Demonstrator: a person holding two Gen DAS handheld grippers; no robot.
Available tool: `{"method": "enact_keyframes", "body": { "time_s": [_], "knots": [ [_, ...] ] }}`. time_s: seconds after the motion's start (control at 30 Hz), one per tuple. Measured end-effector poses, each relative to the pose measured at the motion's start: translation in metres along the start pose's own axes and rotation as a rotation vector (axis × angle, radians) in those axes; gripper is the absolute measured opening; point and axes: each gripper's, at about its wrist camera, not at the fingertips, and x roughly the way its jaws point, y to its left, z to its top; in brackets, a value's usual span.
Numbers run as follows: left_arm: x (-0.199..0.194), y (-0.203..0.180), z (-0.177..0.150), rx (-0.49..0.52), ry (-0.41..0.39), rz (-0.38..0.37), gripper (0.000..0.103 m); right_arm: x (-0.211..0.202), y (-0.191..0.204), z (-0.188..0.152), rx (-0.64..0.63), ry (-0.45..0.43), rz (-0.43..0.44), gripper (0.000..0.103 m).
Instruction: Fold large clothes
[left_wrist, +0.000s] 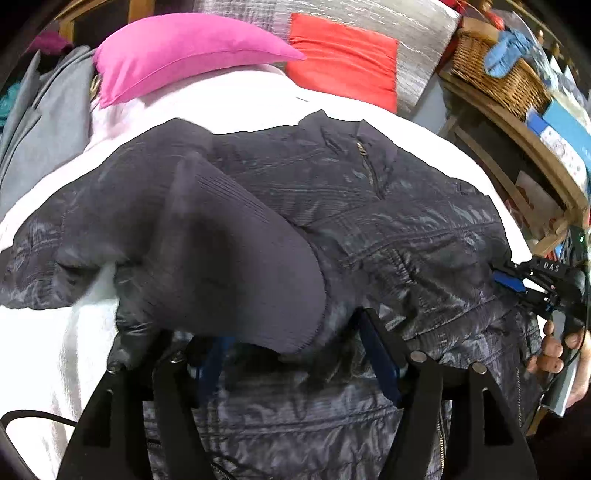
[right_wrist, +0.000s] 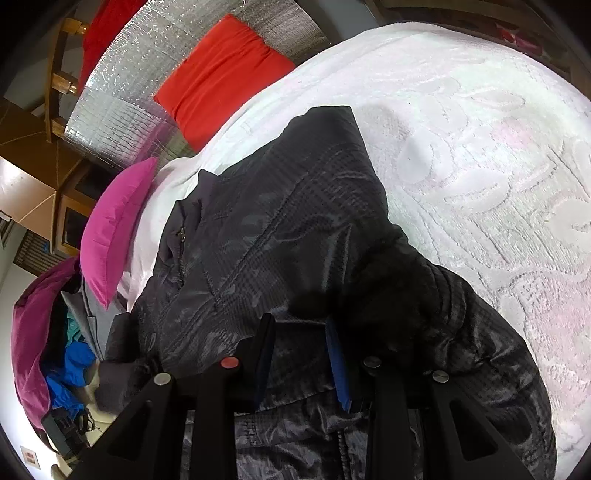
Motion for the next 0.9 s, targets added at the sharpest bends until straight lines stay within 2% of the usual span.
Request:
{"method": "enact_keyframes", "body": {
  "time_s": [0.2,0.37,0.43,0.47,0.5,0.63,0.7,0.9],
  "knots": [
    [0.005,0.039,0.001,-0.171,0.061,-0.12,0.077,0.0,-0.002,0.001,0.011,0.006,0.016,0.033],
    [0.005,0.042,0.002,-0.233,0.046,-0.156,0.077,0.0,-0.002,0.001,0.012,0.008,0.02,0.033],
    [0.0,0.044,0.006,-0.27,0.004,-0.163,0.064,0.0,-0.002,0.001,0.009,0.007,0.019,0.033],
    [-0.002,0.046,0.008,-0.277,-0.007,-0.163,0.05,0.0,-0.002,0.001,0.006,0.007,0.019,0.034],
    [-0.003,0.045,0.012,-0.281,-0.031,-0.137,0.041,0.0,-0.002,0.001,0.005,0.008,0.02,0.034],
    [0.008,0.036,0.026,-0.217,-0.099,0.004,0.04,-0.001,-0.002,0.0,0.005,0.006,0.021,0.034],
    [0.016,0.031,0.032,-0.183,-0.103,0.068,0.033,-0.001,-0.002,0.0,0.002,0.005,0.019,0.034],
    [0.011,0.014,0.044,-0.059,-0.188,0.184,0.022,-0.002,-0.003,-0.001,0.006,0.012,0.032,0.033]
  ]
}}
